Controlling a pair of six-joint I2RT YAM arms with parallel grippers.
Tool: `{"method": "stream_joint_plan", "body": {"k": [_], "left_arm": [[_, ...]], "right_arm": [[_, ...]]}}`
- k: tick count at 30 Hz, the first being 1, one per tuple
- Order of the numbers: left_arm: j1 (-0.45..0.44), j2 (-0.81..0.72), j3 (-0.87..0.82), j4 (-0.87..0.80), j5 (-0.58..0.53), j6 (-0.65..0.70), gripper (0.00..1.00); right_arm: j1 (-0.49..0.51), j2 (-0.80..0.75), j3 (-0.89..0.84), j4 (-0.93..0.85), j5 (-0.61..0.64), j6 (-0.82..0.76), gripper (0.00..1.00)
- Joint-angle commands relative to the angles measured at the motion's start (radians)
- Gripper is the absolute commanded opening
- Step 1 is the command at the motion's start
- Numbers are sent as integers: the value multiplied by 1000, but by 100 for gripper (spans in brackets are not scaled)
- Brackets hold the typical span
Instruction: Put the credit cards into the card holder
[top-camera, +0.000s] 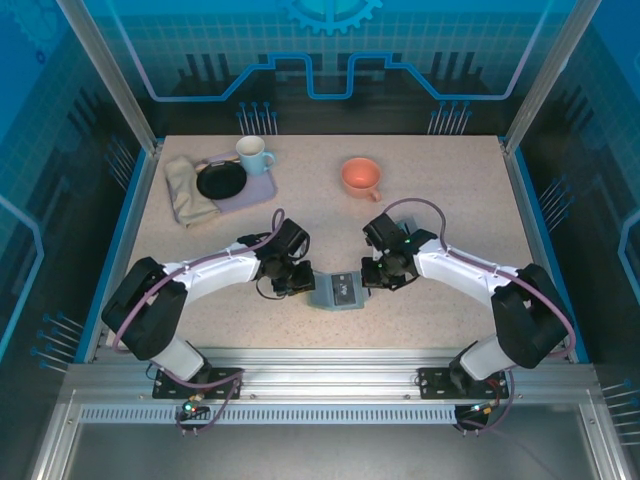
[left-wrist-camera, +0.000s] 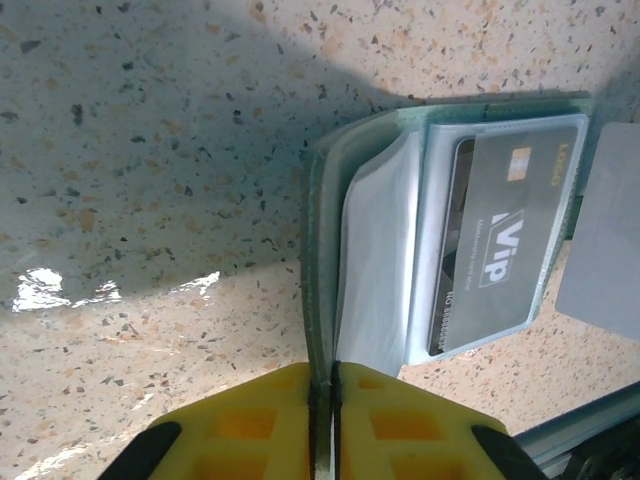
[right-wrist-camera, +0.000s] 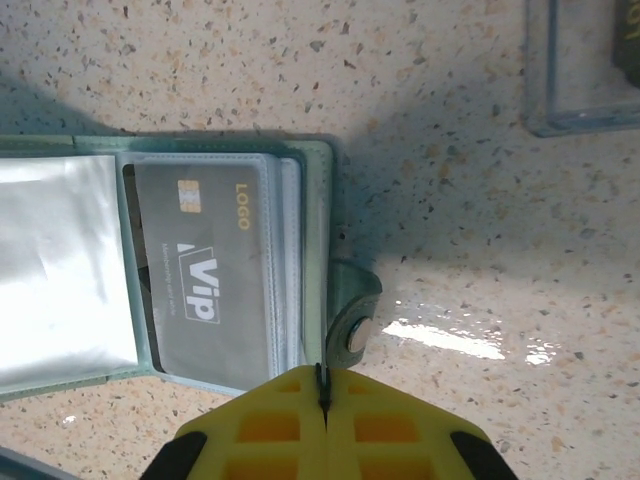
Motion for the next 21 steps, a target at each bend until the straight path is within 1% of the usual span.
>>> {"method": "stream_joint_plan", "body": {"k": [1,12,18,21], "left_arm": [[-8,19,-24,1,-24,11,13],[-14,29,-25,11,-32,7,12],[-16,32,-21,15,-30,4,12],[-17,32,-20,15,-30,4,12]], "right_arm": [[-16,-29,-20,41,-53,14,5],[-33,-39,-29,48,-72,0,5],[-35,-2,-30,65,-98,-8,5],[-35,10,-32,66,-89,-3,5]]}}
